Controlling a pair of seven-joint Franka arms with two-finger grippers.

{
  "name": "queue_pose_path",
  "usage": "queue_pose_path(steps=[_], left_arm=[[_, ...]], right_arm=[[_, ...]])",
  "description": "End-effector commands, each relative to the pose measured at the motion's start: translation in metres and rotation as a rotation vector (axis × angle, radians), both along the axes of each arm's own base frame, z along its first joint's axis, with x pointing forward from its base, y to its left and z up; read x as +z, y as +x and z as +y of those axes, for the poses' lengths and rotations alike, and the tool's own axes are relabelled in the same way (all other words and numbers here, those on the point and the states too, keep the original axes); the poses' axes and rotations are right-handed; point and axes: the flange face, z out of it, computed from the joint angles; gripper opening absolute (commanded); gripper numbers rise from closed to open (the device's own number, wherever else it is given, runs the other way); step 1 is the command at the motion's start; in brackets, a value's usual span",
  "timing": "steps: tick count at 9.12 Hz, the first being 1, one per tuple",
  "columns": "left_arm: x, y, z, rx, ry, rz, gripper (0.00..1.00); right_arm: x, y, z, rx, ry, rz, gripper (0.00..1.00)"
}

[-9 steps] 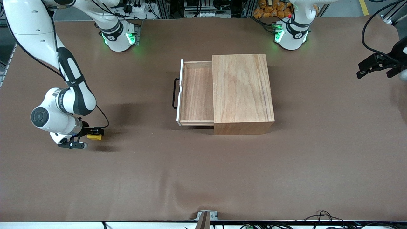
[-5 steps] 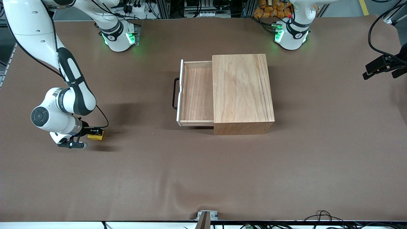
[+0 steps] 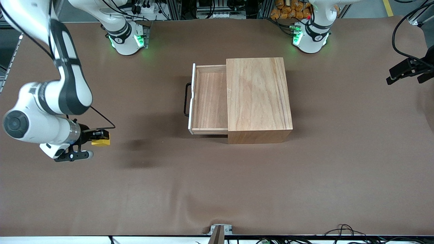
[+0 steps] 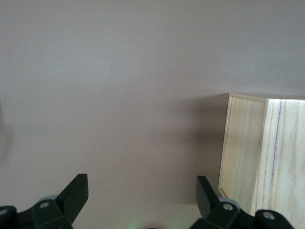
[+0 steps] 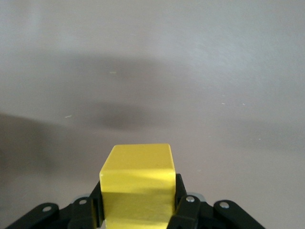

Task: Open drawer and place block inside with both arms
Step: 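Carry the yellow cube with the right gripper over the open drawer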

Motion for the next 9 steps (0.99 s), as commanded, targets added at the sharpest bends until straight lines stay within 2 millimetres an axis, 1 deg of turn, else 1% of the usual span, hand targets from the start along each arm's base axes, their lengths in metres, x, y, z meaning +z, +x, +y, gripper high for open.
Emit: queue_pose_path(steps=[1, 2, 3, 5, 7, 9], left_arm=[[0.007, -0.002, -0.002, -0.006, -0.008, -0.006, 1.0], [0.006, -0.001, 0.0, -0.002, -0.006, -0.003, 1.0], [0.006, -0.001, 0.002, -0.001, -0.007, -0.003, 1.0], [0.006, -0.001, 0.002, -0.001, -0.005, -0.003, 1.0], [0.006, -0.002, 0.002, -0.002, -0.006, -0.003, 1.0], [0.005, -0.002, 0.001, -0.004, -0.006, 0.001, 1.0]], right_arm=[[0.012, -0.002, 0.054, 0.072, 0.012, 0.001, 0.0], [0.019, -0.01, 0.086, 0.094, 0.019, -0.006, 0.0], [0.033, -0.021, 0.115, 0.038, 0.008, -0.014, 0.0], [0.044, -0.041, 0.177, 0.016, 0.008, -0.025, 0.0], [0.045, -0.061, 0.227, -0.116, 0.027, 0.001, 0.0], [0.04, -0.08, 0.272, -0.156, 0.085, 0.021, 0.0]])
